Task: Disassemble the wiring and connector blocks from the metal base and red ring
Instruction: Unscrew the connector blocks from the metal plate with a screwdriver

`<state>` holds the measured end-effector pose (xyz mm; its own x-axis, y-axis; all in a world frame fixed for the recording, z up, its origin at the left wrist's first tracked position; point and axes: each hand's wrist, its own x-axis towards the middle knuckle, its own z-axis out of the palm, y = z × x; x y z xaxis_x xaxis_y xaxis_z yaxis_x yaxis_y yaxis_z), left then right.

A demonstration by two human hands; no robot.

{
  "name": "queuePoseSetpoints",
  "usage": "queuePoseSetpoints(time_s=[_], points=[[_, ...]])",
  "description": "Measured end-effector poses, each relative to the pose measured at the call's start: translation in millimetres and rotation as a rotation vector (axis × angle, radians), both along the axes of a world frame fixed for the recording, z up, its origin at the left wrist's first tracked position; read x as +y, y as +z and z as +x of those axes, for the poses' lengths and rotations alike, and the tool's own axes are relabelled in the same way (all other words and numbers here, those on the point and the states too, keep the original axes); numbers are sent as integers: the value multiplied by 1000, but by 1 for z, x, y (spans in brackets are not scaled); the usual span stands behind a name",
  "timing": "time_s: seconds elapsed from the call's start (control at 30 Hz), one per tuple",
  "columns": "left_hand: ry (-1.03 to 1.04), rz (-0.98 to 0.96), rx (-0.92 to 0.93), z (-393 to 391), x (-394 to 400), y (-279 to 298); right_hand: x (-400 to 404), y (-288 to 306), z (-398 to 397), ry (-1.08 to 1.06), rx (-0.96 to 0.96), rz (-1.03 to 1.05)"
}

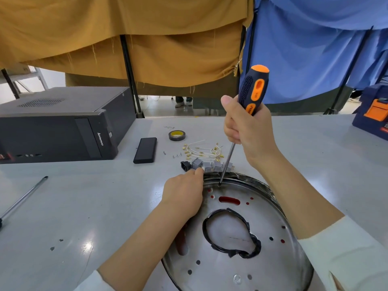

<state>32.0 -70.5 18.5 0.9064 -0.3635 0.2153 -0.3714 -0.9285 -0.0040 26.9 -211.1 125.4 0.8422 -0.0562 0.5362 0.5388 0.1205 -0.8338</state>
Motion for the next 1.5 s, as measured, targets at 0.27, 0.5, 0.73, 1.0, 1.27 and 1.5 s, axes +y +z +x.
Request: queuePoseSetpoints(time_s=[0.27,0.5,0.73,1.0,1.27,1.5], points=[[0,-6,-6,0,1,0,18,9,-6,-333,16,-140],[14,9,0,0,0,0,17,6,1,67,1,-41],[31,31,1,0,-2,1,8,2,7,73,-17,-196],[64,89,-41,-4,-6,-1,21,7,8,-271,-69,-148],[53,80,-57,-3,-6,-3,4,10,15,182,70,-27],[64,67,-42,-2,-6,-2,9,8,10,-22,-22,-156]])
